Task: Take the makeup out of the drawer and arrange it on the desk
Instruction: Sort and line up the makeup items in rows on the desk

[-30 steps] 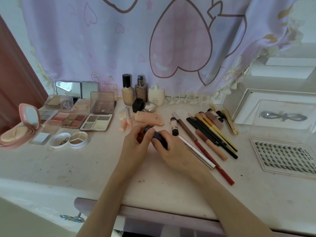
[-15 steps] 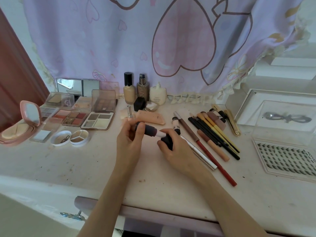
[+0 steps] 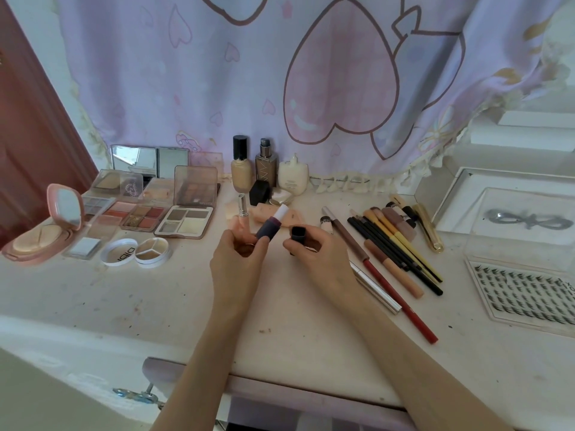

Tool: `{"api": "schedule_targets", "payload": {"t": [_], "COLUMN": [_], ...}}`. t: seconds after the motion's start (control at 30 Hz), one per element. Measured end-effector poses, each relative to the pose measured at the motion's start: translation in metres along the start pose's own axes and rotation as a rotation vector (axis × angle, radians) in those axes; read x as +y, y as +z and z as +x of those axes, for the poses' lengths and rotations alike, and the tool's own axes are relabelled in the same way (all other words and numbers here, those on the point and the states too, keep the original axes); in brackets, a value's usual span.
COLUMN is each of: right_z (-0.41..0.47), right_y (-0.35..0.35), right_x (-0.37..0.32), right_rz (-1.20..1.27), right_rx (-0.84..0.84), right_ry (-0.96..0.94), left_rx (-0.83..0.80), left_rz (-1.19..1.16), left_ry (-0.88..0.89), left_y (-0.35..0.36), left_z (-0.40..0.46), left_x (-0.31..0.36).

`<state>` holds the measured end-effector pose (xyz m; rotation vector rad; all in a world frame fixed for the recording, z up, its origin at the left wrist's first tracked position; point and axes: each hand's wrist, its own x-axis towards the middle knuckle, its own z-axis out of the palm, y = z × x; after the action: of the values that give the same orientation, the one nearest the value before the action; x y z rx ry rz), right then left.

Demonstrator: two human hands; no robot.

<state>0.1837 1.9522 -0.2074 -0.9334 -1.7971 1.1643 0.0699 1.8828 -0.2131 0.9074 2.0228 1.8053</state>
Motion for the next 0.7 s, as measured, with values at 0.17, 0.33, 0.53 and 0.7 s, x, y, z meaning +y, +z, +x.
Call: {"api": "schedule_targets", "payload": {"t": [0.17,0.33,0.53,0.7], "right_z": [0.013,0.018,0.028,0.032], "right_y": [0.011,0.014,0.018,0.017], "right_x": [-0.005,0.002,0.005,0.006], "right_rz": [-0.048,-0.149,-0.305,-0.396], "right_rx": [0.034,0.072,0.084,0.064], "right_ry": [-0.034,-0.011,0.044,-0.011], "left_rx": [-0.085,-0.047,-0.035,-0.065], "left_rz": [0.087,0.25,0.298,0.293], "left_ry": [0.069,0.134,0.133,0.102], "left_y": [0.001,0.005,0.008,0.011], "left_z": [-0.001,0.0,0.002,0.006], "left_x": [0.003,0.001,0.001,0.001]}}
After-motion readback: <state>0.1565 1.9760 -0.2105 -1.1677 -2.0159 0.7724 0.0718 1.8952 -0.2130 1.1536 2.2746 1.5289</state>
